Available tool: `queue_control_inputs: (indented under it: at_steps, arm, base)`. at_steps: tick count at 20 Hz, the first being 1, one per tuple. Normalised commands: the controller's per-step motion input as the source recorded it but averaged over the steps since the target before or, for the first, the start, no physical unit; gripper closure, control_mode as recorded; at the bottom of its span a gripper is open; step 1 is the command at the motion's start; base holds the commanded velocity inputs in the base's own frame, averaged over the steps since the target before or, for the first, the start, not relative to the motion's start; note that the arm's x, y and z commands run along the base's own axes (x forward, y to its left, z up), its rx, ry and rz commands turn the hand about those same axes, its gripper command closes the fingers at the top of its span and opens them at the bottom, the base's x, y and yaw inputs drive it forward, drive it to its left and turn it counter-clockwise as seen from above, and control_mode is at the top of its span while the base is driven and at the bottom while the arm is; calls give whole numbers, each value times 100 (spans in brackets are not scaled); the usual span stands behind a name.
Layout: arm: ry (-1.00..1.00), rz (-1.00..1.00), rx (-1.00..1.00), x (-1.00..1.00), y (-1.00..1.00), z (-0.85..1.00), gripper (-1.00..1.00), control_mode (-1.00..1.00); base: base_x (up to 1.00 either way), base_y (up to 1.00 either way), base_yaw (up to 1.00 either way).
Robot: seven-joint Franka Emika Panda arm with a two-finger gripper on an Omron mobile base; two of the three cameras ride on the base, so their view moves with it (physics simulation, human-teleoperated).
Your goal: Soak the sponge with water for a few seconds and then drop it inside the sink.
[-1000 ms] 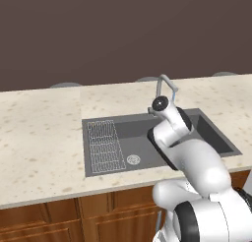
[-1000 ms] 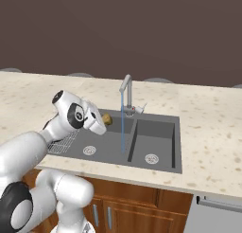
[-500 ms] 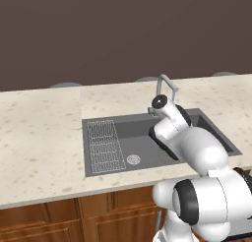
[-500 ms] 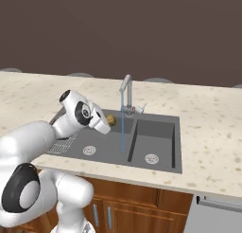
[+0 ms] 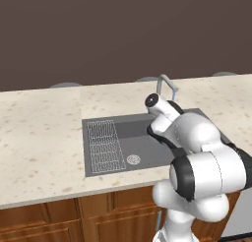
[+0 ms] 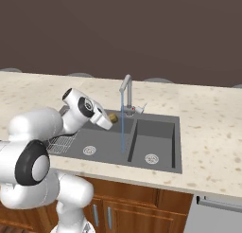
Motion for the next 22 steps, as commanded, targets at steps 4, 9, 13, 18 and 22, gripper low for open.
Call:
queue_control_inputs:
  at_steps: [4, 9, 13, 18, 22]
  arm:
    - [0, 0, -13, 16, 0, -11, 100, -100]
    - [0, -2, -14, 5, 0, -13, 100, -100]
    - [0, -2, -9, 1, -3, -4, 100, -100]
    - [3, -2, -1, 7, 0, 0, 100, -100]
    - [1, -2, 0, 4, -1, 0, 100, -100]
  base:
    - [0, 0, 0]
    - [0, 0, 0]
    - [0, 0, 0]
    - [0, 0, 0]
    - [0, 0, 0]
